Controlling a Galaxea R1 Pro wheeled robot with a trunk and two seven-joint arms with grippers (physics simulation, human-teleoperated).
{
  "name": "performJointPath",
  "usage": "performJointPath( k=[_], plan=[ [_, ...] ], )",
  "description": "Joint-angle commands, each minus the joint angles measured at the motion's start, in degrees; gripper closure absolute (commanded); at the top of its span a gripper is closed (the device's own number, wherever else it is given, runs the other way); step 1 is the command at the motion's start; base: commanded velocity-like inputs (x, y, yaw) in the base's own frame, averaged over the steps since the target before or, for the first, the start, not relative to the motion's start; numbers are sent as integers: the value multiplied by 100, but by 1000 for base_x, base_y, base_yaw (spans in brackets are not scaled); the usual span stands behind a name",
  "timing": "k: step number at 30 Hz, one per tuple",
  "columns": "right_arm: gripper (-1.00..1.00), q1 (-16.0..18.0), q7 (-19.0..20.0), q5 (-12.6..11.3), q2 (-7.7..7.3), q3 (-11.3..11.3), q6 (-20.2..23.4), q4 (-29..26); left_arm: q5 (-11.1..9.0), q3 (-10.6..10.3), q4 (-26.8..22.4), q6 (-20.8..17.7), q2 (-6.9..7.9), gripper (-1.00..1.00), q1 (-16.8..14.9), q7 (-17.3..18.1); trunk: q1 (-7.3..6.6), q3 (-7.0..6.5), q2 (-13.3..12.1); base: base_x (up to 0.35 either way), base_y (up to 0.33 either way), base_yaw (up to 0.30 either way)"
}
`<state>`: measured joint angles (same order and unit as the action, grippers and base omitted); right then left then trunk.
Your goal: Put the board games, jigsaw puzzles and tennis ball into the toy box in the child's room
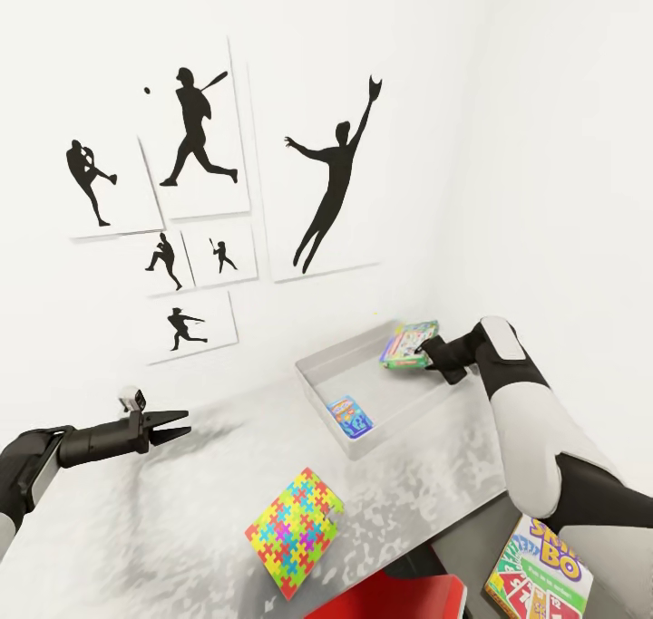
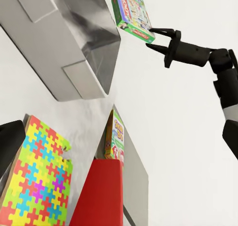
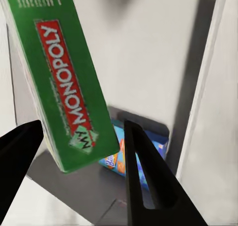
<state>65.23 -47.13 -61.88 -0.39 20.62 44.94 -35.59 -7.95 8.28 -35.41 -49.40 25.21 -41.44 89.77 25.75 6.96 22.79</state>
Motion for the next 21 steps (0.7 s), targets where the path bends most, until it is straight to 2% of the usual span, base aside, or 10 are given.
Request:
performJointPath(
  k=[1,6,11,21],
  plan=[
    [100,7,-74,-50,21,11,-2,-8,2,-2,-1,-61,1,-100,-4,23,4,13,13,0,0,0],
    [100,13,-137,-69,294,2,-9,-3,3,-2,-1,-61,1,-100,-4,23,4,13,13,0,0,0],
    [100,29,-218,-55,442,-13,-249,46,2,-2,-1,-61,1,-100,-4,23,4,13,13,0,0,0],
    [100,25,-281,-46,494,-17,-406,1,3,-2,-1,-61,-7,-100,-4,23,4,13,13,0,0,0]
  ],
)
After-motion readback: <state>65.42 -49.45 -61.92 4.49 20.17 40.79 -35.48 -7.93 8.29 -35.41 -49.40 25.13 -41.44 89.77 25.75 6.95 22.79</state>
